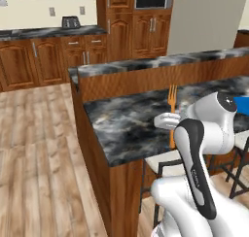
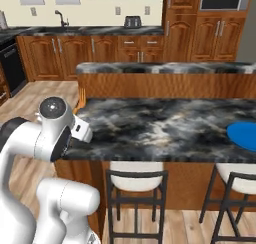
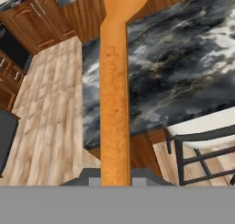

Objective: Take the fork and place it on the left side of the plate. Then take the spoon and place it on the right side of the plate. Make sure they're directly next to the plate.

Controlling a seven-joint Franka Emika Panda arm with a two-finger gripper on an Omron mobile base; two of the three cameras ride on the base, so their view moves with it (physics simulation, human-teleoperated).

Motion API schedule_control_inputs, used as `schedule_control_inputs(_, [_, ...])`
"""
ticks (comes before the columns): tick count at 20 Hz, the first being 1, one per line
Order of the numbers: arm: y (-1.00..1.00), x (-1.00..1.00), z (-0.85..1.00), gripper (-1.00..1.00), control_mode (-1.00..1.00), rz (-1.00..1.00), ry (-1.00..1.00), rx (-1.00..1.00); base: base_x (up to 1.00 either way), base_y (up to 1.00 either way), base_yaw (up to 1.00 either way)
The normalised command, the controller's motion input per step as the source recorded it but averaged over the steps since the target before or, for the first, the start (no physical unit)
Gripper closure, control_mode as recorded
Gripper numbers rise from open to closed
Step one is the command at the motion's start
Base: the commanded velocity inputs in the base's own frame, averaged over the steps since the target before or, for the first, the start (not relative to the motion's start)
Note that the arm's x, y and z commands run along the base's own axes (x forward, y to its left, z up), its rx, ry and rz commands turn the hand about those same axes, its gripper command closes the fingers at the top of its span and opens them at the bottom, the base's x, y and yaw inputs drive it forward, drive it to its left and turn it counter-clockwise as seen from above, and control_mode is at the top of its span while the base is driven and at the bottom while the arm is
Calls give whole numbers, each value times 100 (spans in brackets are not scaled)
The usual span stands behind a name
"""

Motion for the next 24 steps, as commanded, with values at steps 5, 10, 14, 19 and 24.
schedule_control_inputs(5, [0,0,0,100,100,0,0,0,-1,-94,7])
schedule_control_inputs(10, [0,0,0,100,100,0,0,0,10,-93,11])
schedule_control_inputs(14, [0,0,0,100,100,0,0,0,25,-78,12])
schedule_control_inputs(19, [0,0,0,100,100,0,0,0,60,-64,13])
schedule_control_inputs(24, [0,0,0,100,100,0,0,0,63,-53,13])
